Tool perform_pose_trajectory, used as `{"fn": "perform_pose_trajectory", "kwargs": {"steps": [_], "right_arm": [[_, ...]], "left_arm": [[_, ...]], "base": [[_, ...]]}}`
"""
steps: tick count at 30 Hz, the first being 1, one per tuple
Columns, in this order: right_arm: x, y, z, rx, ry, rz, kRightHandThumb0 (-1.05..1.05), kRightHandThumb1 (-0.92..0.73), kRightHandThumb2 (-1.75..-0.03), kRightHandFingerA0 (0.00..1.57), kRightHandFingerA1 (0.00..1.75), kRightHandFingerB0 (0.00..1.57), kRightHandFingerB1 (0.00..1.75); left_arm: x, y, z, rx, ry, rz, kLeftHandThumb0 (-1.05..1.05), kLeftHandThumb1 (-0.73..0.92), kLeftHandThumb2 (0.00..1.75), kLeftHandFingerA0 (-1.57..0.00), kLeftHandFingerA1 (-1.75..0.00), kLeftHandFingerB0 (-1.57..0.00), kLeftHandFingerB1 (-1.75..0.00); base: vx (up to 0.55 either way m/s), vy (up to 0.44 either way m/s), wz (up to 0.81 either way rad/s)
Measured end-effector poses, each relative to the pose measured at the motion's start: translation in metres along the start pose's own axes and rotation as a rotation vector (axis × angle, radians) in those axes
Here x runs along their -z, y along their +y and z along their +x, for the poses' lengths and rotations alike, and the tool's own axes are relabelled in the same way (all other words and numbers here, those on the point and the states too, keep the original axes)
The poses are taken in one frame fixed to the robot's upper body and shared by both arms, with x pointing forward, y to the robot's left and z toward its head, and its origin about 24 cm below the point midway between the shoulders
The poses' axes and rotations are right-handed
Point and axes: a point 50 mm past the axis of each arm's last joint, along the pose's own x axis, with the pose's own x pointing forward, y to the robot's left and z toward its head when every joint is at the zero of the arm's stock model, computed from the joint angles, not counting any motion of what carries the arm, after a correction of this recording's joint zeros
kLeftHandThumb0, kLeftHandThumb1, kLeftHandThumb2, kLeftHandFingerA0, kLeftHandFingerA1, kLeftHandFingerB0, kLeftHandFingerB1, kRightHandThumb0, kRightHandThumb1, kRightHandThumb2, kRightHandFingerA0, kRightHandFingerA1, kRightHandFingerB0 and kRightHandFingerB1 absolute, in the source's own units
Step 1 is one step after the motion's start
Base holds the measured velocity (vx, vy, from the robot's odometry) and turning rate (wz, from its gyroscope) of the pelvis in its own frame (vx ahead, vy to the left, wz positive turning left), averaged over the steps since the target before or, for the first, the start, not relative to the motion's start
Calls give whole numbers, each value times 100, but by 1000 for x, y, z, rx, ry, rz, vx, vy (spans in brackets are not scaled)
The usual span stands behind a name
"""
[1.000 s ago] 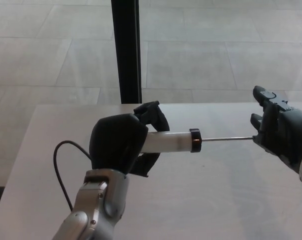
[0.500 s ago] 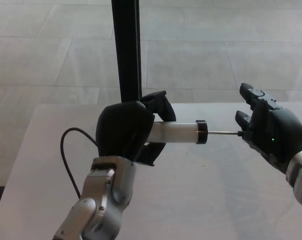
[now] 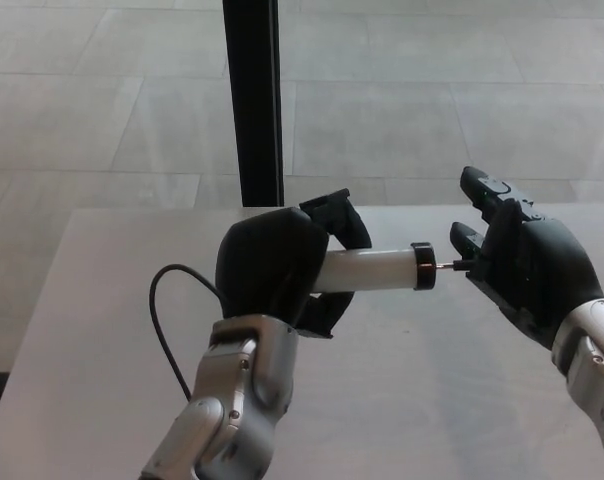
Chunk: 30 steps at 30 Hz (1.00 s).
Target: The robot uses its left hand to lift the air pump kept on the middle of the desk and use the right hand to compress the handle
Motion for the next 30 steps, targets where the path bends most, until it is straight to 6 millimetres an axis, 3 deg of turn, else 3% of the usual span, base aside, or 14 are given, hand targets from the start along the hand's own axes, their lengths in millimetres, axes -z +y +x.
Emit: {"fn": "perform_pose_trajectory", "kwargs": {"steps": [5, 6, 7, 8, 13, 18, 20, 21, 22, 24, 25, 27, 28, 30], "right_arm": [[0, 3, 1, -9, 1, 0, -105, -90, -136, 0, 8, 0, 9], [0, 4, 1, -11, 1, -1, -105, -90, -136, 0, 9, 0, 10], [-1, 4, 1, -11, 0, -1, -105, -85, -121, 0, 0, 0, 6], [-1, 4, 2, -12, -1, -1, -105, -90, -136, 0, 9, 0, 10], [-5, 4, 3, -11, -11, 0, -105, -90, -136, 0, 10, 0, 9], [-6, 4, 3, -11, -17, 5, -105, -90, -135, 0, 9, 0, 8], [-6, 3, 3, -9, -17, 9, -105, -91, -136, 0, 11, 0, 10], [-6, 3, 3, -8, -17, 9, -101, -92, -93, 0, 0, 0, 0], [-6, 3, 3, -8, -17, 8, -105, -91, -134, 0, 10, 0, 9], [-6, 3, 3, -7, -20, 6, -105, -89, -133, 0, 11, 0, 2], [-6, 2, 3, -4, -21, 4, -102, -92, -94, 0, 0, 0, 0], [-3, -1, 1, 7, -18, 3, -105, -92, -83, 0, 0, 0, 0], [-2, -2, 0, 11, -14, 5, -105, -92, -85, 0, 0, 0, 0], [1, -13, -5, 39, -3, -6, -105, -92, -84, 0, 0, 0, 0]], "left_arm": [[-1, -4, 4, 10, 6, 18, -17, 42, 117, -103, -166, -93, -121], [-1, -5, 5, 14, 11, 26, -21, 47, 117, -125, -136, -93, -108], [-2, -6, 6, 15, 12, 32, -19, 48, 115, -124, -131, -90, -96], [-2, -7, 7, 17, 14, 39, -23, 48, 116, -109, -128, -91, -91], [-3, -11, 14, 27, 37, 64, -22, 51, 108, -105, -135, -87, -70], [-4, -14, 19, 34, 36, 115, -25, 70, 80, -104, -123, -91, -82], [-5, -15, 20, 41, 33, 129, -18, 59, 99, -104, -119, -91, -82], [-4, -16, 20, 43, 34, 131, -20, 48, 119, -108, -128, -94, -92], [-4, -16, 20, 44, 35, 133, -18, 50, 116, -122, -132, -94, -105], [-4, -17, 20, 46, 40, 131, -20, 46, 117, -129, -145, -102, -125], [-3, -17, 19, 46, 42, 128, -15, 51, 117, -100, -175, -78, -161], [-1, -16, 15, 41, 55, 107, -12, 46, 123, -103, -175, -78, -169], [1, -16, 14, 39, 61, 100, -21, 46, 118, -130, -147, -108, -133], [7, -14, 8, 31, 85, 77, -23, 49, 114, -128, -142, -101, -124]], "base": [[0, 0, 0], [0, 0, 0], [0, 0, 0], [0, 0, 0], [0, 0, 0], [0, 0, 0], [0, 0, 0], [0, 0, 0], [0, 0, 0], [0, 0, 0], [0, 0, 0], [0, 0, 0], [0, 0, 0], [0, 0, 0]]}}
